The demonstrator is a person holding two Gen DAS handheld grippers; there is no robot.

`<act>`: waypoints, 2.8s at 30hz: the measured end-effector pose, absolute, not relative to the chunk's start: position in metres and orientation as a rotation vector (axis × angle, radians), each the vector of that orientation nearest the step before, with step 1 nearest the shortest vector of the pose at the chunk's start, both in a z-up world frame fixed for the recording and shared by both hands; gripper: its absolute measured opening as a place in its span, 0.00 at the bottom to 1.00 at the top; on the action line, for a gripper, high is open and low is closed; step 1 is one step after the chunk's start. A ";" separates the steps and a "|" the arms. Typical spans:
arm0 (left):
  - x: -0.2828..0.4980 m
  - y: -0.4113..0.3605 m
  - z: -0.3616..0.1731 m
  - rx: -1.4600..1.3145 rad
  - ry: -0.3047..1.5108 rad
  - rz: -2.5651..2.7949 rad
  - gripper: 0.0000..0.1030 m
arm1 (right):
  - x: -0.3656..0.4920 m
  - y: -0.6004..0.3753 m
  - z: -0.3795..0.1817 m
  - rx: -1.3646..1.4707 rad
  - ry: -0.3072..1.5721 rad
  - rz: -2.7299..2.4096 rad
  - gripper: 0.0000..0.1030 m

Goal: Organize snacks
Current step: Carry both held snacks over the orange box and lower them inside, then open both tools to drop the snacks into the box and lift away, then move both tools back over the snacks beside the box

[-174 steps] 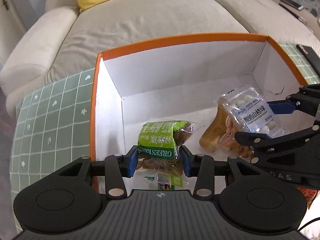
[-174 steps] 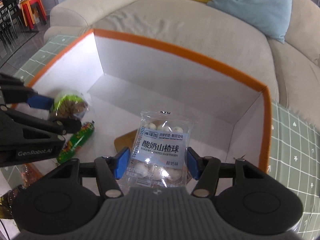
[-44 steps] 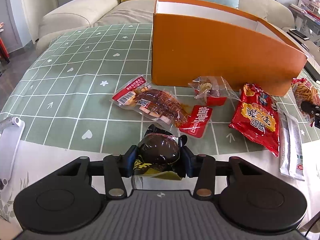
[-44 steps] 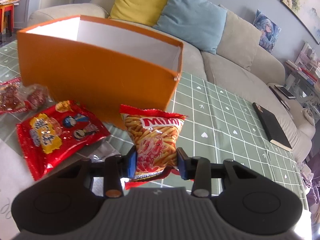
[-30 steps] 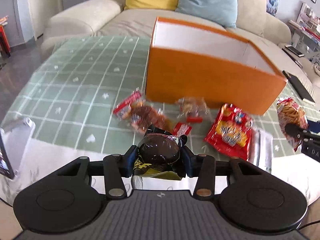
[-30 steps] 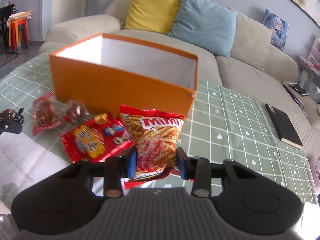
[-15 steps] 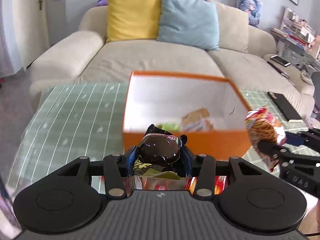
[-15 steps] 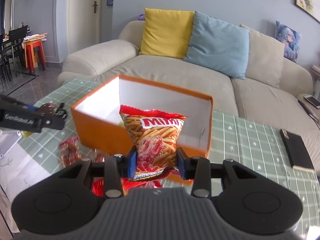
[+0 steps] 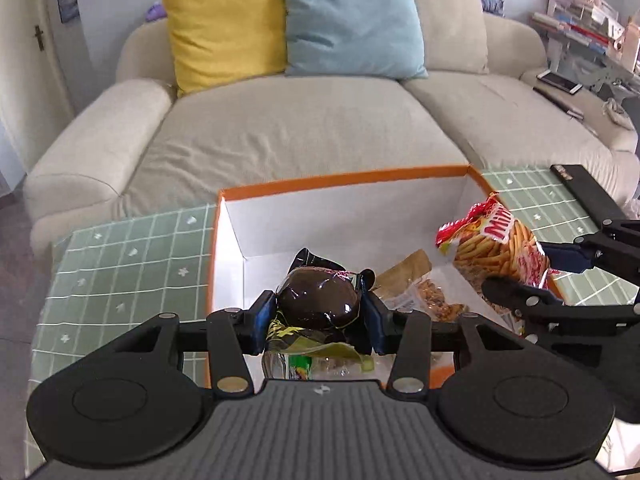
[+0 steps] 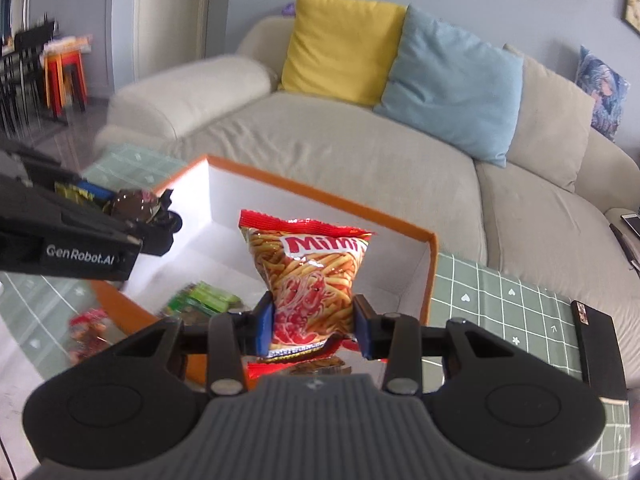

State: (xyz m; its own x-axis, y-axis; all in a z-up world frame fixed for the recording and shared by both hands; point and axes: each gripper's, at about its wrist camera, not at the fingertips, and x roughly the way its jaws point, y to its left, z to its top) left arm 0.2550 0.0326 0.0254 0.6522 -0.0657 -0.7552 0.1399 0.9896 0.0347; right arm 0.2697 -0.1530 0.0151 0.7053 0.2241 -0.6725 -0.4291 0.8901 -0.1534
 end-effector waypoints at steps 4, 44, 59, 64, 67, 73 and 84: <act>0.278 0.030 0.002 0.113 0.907 -0.127 0.51 | 0.294 -0.144 -0.006 -0.361 0.750 0.377 0.37; 0.309 0.016 -0.026 0.326 1.009 -0.098 0.79 | 0.330 -0.119 -0.040 -0.559 0.855 0.376 0.74; 0.236 0.034 0.039 0.190 0.791 0.004 0.78 | 0.279 -0.155 0.015 -0.281 0.759 0.354 0.92; 0.198 0.037 0.057 0.174 0.709 0.017 0.79 | 0.244 -0.166 0.032 -0.214 0.673 0.312 0.97; 0.176 0.038 0.060 0.142 0.678 0.023 0.79 | 0.217 -0.167 0.038 -0.209 0.603 0.285 0.96; 0.136 0.044 0.050 0.094 0.664 0.039 0.79 | 0.172 -0.171 0.037 -0.163 0.553 0.294 0.97; 0.090 0.074 0.002 -0.068 0.768 0.027 0.76 | 0.112 -0.181 -0.011 -0.136 0.572 0.278 0.97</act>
State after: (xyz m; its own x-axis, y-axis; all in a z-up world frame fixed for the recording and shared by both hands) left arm 0.0905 0.0738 0.0024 0.7188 -0.0010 -0.6952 -0.0489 0.9974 -0.0520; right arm 0.1120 -0.1806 -0.0107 0.8050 0.2212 -0.5504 -0.2963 0.9538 -0.0501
